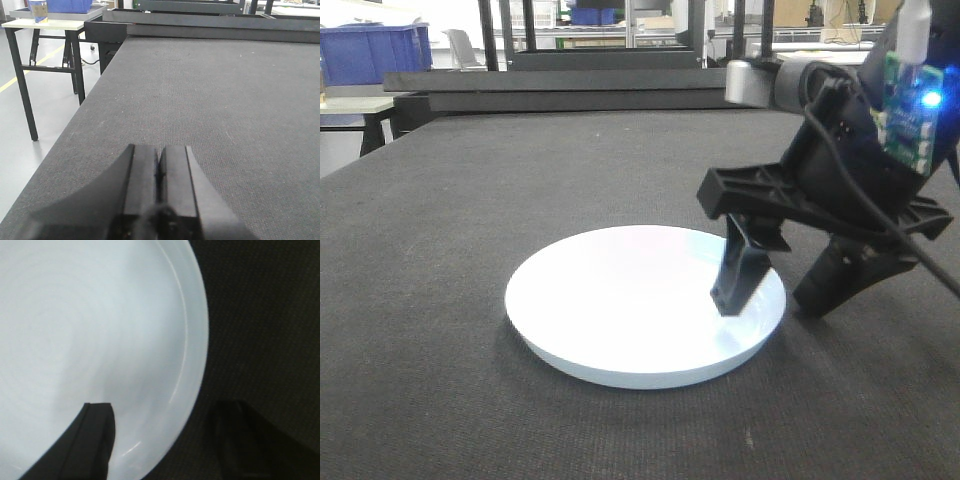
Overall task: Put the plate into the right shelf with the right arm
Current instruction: 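Close the right gripper on the white plate's rim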
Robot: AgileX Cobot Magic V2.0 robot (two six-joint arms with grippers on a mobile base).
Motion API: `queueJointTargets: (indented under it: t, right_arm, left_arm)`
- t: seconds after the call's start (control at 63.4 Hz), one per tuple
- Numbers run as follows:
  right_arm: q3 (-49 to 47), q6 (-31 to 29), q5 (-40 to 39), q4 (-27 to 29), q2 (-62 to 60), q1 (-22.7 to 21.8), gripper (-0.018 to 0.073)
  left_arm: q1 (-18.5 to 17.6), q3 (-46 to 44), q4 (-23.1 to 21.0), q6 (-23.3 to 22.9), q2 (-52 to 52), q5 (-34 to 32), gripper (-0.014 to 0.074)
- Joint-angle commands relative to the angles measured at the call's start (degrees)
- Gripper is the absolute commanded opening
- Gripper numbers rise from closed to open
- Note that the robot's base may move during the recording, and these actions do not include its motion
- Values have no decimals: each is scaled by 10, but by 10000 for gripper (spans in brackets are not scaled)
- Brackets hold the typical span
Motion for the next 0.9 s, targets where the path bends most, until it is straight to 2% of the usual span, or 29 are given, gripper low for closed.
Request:
queueJointTargets:
  t: [0.0, 0.173, 0.489, 0.71, 0.883]
  right_arm:
    - [-18, -1, -19, 13, -16, 0, 427]
    - [-18, -1, -20, 14, -16, 0, 368]
    - [-18, -1, -39, 14, -14, 0, 365]
    - [-18, -1, -51, 14, -14, 0, 277]
    - [-18, -1, -53, 13, -9, 0, 265]
  left_arm:
    - [1, 6, -4, -2, -3, -48, -47]
    - [1, 6, -4, -2, -3, -48, -47]
    - [1, 6, -4, -2, -3, -48, -47]
    - [1, 6, -4, -2, -3, -48, -47]
    - [1, 6, -4, -2, -3, -48, -47]
